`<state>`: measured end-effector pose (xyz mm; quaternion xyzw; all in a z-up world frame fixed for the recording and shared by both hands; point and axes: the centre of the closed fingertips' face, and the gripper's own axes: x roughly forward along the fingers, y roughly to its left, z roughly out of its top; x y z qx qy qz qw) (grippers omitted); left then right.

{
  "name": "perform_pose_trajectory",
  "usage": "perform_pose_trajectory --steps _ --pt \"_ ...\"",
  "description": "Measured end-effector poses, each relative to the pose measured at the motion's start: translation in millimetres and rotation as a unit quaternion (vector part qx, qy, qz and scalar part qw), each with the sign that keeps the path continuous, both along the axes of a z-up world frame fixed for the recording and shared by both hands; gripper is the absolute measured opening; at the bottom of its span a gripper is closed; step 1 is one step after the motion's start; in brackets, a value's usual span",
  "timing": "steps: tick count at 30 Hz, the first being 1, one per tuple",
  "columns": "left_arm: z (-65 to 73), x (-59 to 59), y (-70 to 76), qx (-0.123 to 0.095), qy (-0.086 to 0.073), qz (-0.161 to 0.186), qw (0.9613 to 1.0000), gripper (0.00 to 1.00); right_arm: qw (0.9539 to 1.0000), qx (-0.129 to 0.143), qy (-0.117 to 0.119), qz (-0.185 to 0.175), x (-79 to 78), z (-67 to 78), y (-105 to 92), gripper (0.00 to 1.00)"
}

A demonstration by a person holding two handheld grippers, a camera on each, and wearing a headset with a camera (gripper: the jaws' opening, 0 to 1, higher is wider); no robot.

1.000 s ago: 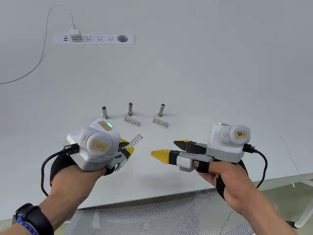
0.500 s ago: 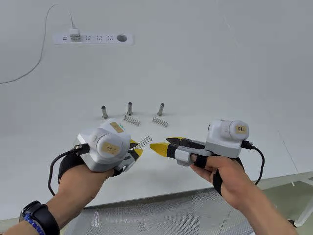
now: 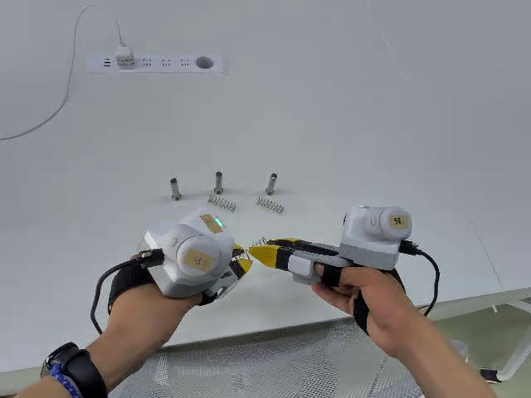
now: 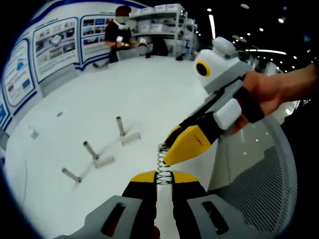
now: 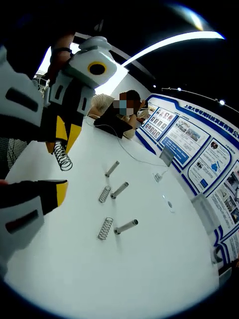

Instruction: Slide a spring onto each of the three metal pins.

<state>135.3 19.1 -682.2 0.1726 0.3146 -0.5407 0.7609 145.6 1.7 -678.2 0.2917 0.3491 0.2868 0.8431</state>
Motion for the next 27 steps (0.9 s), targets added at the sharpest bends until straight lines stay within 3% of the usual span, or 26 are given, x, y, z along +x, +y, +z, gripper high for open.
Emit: perform_pose_trajectory --steps 7,12,18,27 --pt "-4.0 -2.6 -0.6 0.001 0.006 -0.007 1.0000 0.10 0.9999 -0.008 0.001 0.013 -2.6 -2.4 5.7 0.23" --pt "-6.6 -4.8 1.1 0.006 0.002 -0.015 0.9999 0.10 0.9999 -0.007 0.005 0.012 -3.2 -2.7 5.1 0.17" --pt "-5.8 -5.7 1.9 0.006 -0.002 -0.028 0.9996 0.10 0.9998 0.008 0.010 0.016 -2.1 5.5 6.5 0.14" --pt "7.3 9.0 -6.6 -0.021 -0.013 -0.036 0.9991 0.09 0.9995 -0.004 -0.021 0.021 11.3 27.8 1.2 0.12"
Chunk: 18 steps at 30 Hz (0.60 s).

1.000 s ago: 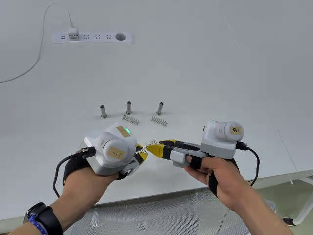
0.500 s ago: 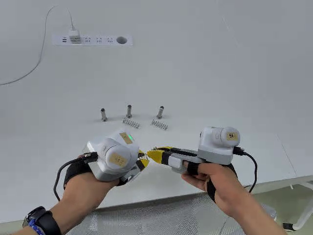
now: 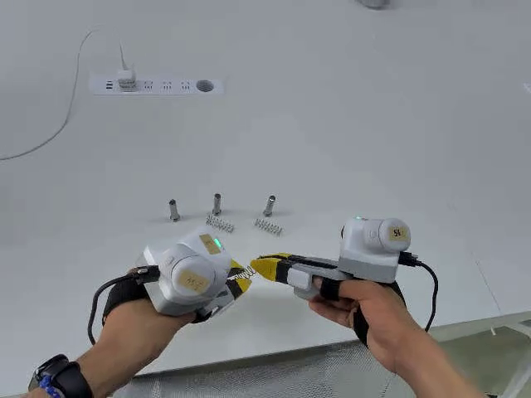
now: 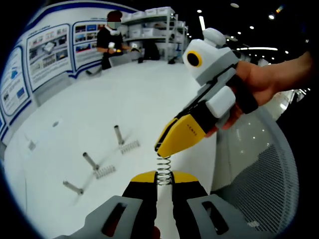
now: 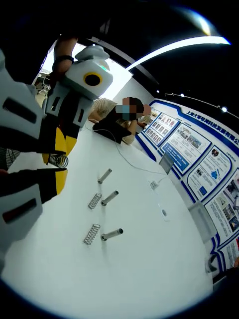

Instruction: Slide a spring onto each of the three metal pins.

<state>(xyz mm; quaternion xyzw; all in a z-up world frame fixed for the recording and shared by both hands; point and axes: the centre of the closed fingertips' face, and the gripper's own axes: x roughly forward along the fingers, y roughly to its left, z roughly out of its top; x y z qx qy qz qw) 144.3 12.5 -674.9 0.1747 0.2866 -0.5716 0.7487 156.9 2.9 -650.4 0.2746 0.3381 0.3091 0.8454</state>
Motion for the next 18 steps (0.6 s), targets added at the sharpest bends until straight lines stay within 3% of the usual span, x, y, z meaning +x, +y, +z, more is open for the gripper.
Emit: perform_pose_trajectory --steps 2,8,18 --pt "2.0 3.3 -1.7 -0.012 0.016 0.016 0.9997 0.09 1.0000 -0.006 -0.007 0.001 2.1 3.5 0.3 0.12" --pt "4.5 1.5 -2.1 -0.019 0.009 0.011 0.9997 0.09 0.9986 -0.039 -0.018 0.029 1.4 6.7 2.6 0.12" --pt "9.8 -0.2 -0.2 -0.032 0.002 -0.005 0.9995 0.09 0.9919 -0.086 -0.030 0.088 -3.6 11.1 8.0 0.12"
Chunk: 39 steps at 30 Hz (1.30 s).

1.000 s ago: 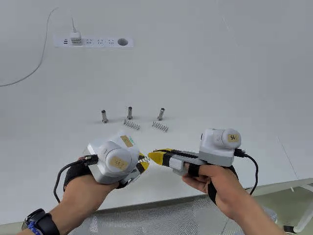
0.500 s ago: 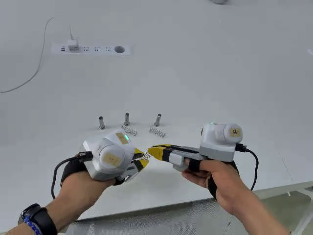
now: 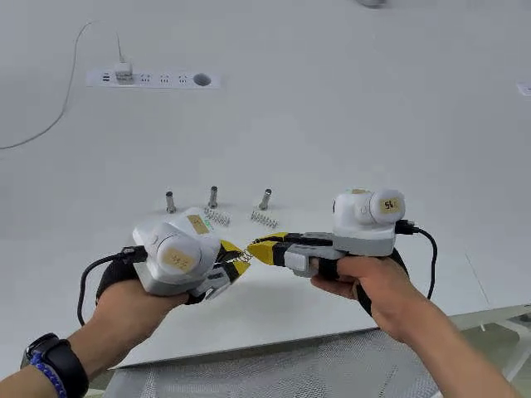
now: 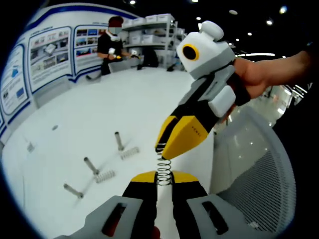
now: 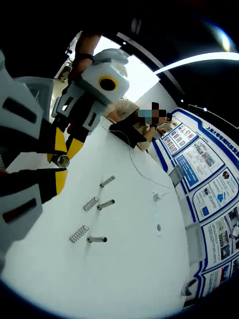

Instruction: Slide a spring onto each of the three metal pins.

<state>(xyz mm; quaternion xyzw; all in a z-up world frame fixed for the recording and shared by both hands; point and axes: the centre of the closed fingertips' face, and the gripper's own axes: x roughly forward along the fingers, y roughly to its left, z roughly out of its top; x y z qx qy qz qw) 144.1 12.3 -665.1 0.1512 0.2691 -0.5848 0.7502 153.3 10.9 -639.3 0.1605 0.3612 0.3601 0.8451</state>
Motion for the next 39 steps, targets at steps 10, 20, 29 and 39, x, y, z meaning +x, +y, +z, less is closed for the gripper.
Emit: perform_pose_trajectory --steps 10,20,29,39 --pt "4.5 -2.2 1.5 -0.011 -0.006 -0.017 0.9998 0.09 0.9975 -0.036 -0.004 0.061 -5.1 1.7 2.6 0.12" --pt "4.2 -5.9 3.1 -0.007 -0.012 -0.025 0.9996 0.09 0.9943 -0.043 0.006 0.098 -9.1 -0.3 6.8 0.13" --pt "6.5 -9.4 -0.6 -0.011 -0.014 -0.035 0.9992 0.09 0.9902 -0.053 0.013 0.128 -12.6 -0.8 5.0 0.15" --pt "7.9 -12.2 -1.5 -0.012 -0.017 -0.043 0.9988 0.09 0.9875 -0.061 0.022 0.144 -19.7 -8.2 5.5 0.15"
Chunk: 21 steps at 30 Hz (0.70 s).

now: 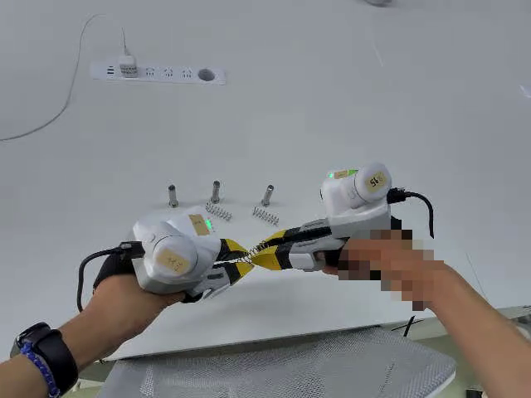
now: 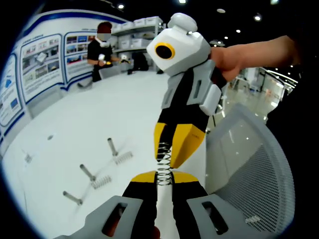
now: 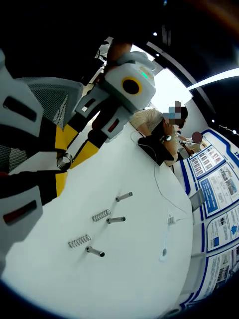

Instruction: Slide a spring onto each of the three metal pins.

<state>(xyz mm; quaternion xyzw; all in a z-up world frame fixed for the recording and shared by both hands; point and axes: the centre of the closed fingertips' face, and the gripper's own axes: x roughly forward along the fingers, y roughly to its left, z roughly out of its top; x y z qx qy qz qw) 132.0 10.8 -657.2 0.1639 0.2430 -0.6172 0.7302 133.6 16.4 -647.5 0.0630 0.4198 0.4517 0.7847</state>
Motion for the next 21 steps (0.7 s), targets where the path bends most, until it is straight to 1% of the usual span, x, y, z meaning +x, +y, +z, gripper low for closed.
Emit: perform_pose_trajectory --steps 9,10,16,21 --pt "1.4 -5.3 -2.5 -0.001 -0.004 -0.016 0.9999 0.09 0.9999 0.007 0.004 0.007 -0.9 -0.3 3.2 0.15" --pt "1.0 -5.4 -2.4 0.002 -0.007 -0.018 0.9998 0.09 0.9999 0.008 0.005 0.008 -0.9 -0.1 3.7 0.15" --pt "1.2 -8.1 -2.4 0.003 -0.013 -0.029 0.9995 0.09 0.9995 0.017 0.020 0.016 -4.1 -0.5 5.2 0.14" --pt "-0.4 -12.0 -2.2 0.006 -0.012 -0.037 0.9992 0.09 0.9991 0.019 0.030 0.024 -8.1 -2.3 6.7 0.13"
